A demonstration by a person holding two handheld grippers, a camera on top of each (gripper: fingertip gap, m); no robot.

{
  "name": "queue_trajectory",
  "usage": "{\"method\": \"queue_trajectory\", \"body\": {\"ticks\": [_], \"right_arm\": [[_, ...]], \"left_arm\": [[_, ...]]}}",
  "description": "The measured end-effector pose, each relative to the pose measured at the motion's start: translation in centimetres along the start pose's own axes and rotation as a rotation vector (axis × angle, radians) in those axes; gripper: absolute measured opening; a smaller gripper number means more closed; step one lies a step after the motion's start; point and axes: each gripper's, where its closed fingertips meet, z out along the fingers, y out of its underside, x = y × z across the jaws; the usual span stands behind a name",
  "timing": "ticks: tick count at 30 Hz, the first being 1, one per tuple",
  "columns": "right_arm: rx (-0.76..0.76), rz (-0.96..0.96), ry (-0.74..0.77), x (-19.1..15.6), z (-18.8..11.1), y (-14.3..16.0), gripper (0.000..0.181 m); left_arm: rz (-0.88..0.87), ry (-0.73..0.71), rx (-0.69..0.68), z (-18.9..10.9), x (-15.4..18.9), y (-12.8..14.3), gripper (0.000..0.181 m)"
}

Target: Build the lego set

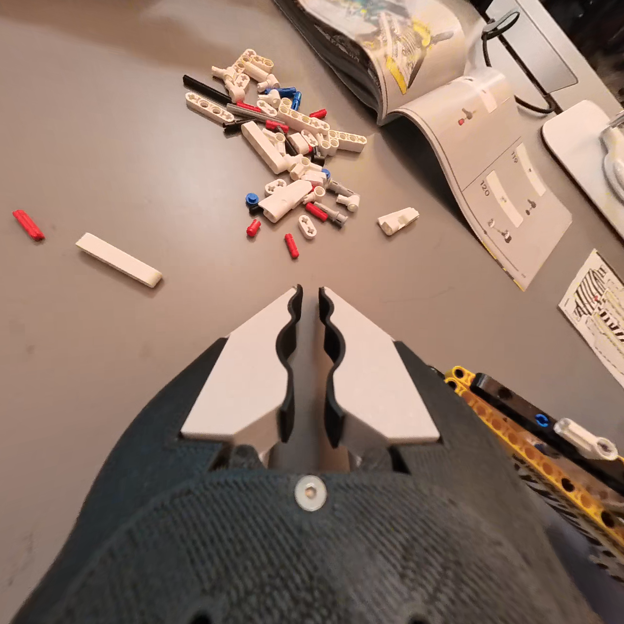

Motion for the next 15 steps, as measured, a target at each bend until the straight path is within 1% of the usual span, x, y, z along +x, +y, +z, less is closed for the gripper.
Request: {"method": "queue_trajectory", "body": {"ticks": [3,5,8,9,11,12,15], "right_arm": [[0.001,-0.002,-0.003,-0.1,0.0,0.0,0.008],[0.004,-0.020,-0.001,-0.2,0.0,0.0,0.008],[0.015,-0.059,0.011,-0.5,-0.2,-0.2,0.008],[0.018,-0.071,0.015,-0.6,-0.2,-0.2,0.008],[0.021,-0.086,0.021,-0.7,-0.2,-0.3,0.007],[0.022,-0.089,0.021,-0.7,-0.2,-0.3,0.006],[0.021,-0.088,0.017,-0.7,-0.2,-0.3,0.006]], "left_arm": [[0.029,-0.031,-0.078,0.8,-0.2,1.5,0.045],[0.065,-0.084,-0.157,1.2,-0.9,3.0,0.029],[0.122,-0.138,-0.272,1.7,-1.7,5.1,0.020],[0.136,-0.183,-0.344,1.7,-2.4,6.4,0.015],[0.189,-0.344,-0.516,1.0,-5.0,9.1,0.001],[0.233,-0.407,-0.582,0.6,-5.9,10.0,0.001],[0.327,-0.519,-0.592,0.1,-6.7,9.6,0.000]]}}
